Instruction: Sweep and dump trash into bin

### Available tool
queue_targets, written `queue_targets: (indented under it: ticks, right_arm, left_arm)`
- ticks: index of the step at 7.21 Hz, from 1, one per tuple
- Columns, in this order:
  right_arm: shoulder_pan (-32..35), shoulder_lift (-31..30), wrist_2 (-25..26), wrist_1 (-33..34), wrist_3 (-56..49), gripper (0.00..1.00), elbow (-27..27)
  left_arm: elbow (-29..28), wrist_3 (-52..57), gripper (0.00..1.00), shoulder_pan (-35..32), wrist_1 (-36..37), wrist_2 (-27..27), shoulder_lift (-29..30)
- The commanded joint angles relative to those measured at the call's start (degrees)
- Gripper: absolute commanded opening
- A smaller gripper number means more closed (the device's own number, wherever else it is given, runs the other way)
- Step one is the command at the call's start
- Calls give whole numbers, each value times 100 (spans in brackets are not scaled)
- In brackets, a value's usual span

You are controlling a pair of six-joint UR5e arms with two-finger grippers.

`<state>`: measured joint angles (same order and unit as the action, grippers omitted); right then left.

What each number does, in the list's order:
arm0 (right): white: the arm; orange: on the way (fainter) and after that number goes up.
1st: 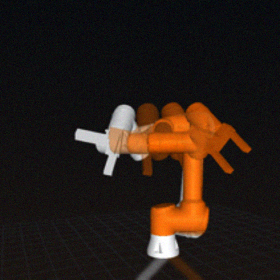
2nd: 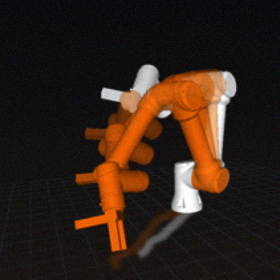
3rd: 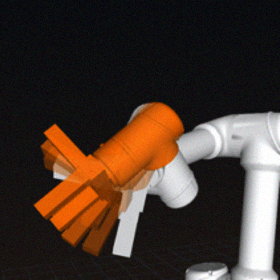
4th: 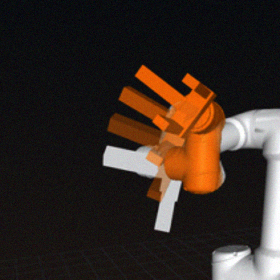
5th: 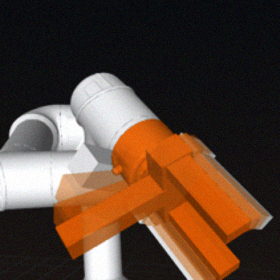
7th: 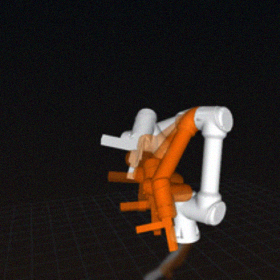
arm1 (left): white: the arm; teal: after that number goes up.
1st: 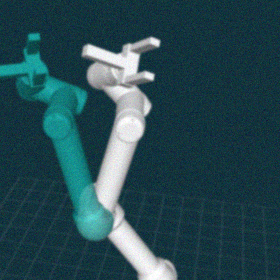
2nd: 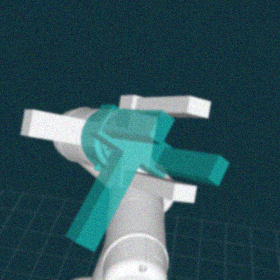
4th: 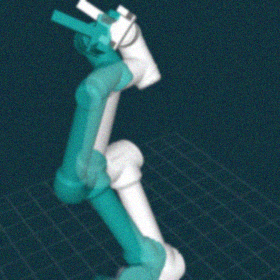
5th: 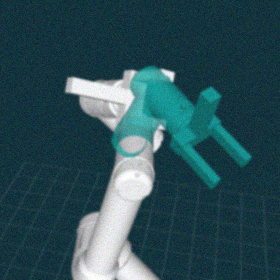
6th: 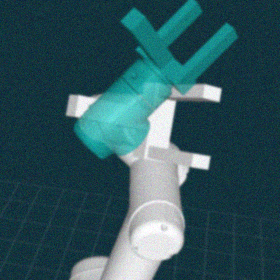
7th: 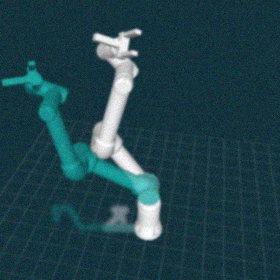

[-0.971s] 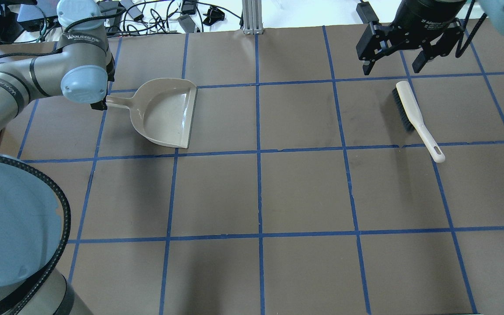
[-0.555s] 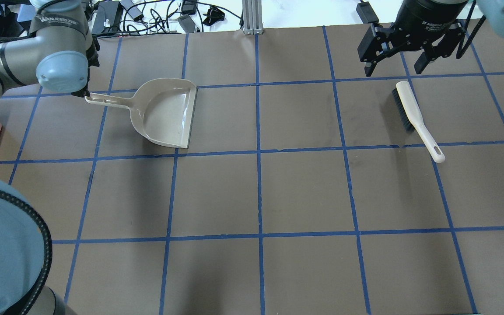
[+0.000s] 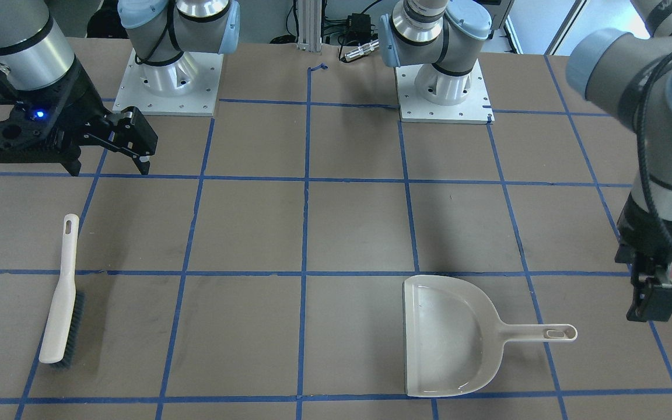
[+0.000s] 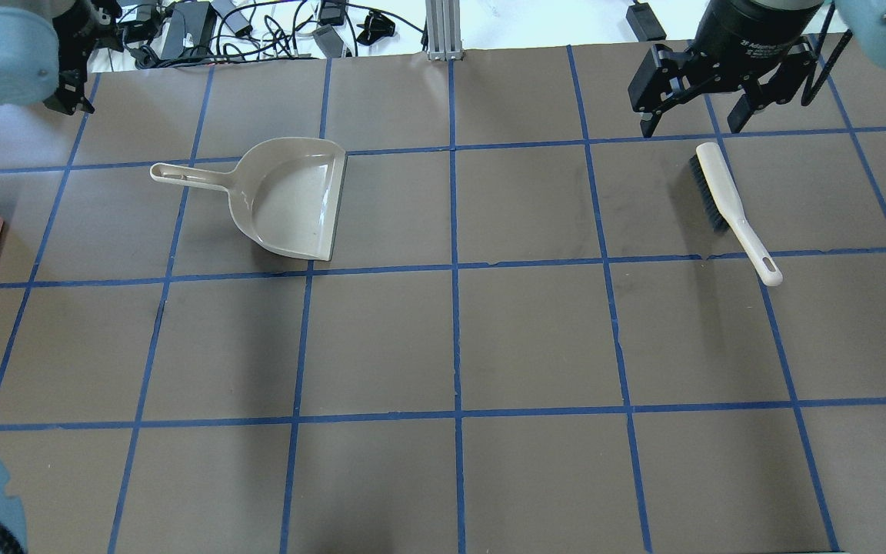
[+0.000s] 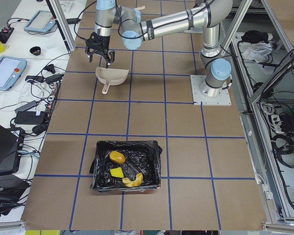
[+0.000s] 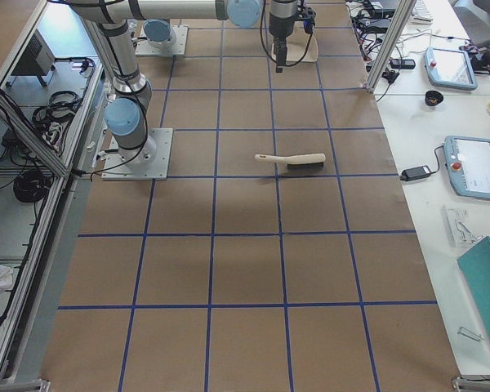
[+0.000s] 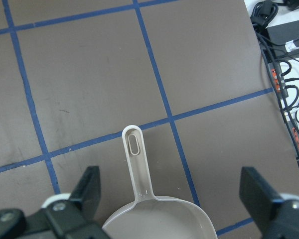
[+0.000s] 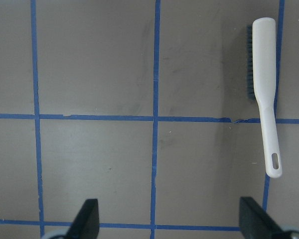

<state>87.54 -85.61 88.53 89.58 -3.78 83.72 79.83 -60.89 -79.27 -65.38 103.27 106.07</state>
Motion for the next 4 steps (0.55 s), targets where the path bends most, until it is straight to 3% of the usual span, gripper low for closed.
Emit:
queue_targets:
  ticks: [1, 2, 4]
  right_arm:
    - [0, 0, 6, -11, 9, 100, 4]
    - [0, 0, 23, -11, 9, 100, 4]
    - [0, 0, 23, -11, 0, 100, 13]
  left_arm:
    - [-196, 749, 100, -272, -616, -313, -358]
    - [-178, 1581, 100, -587, -669, -420, -437]
    - [-143, 2201, 100, -967, -1063, -465, -639]
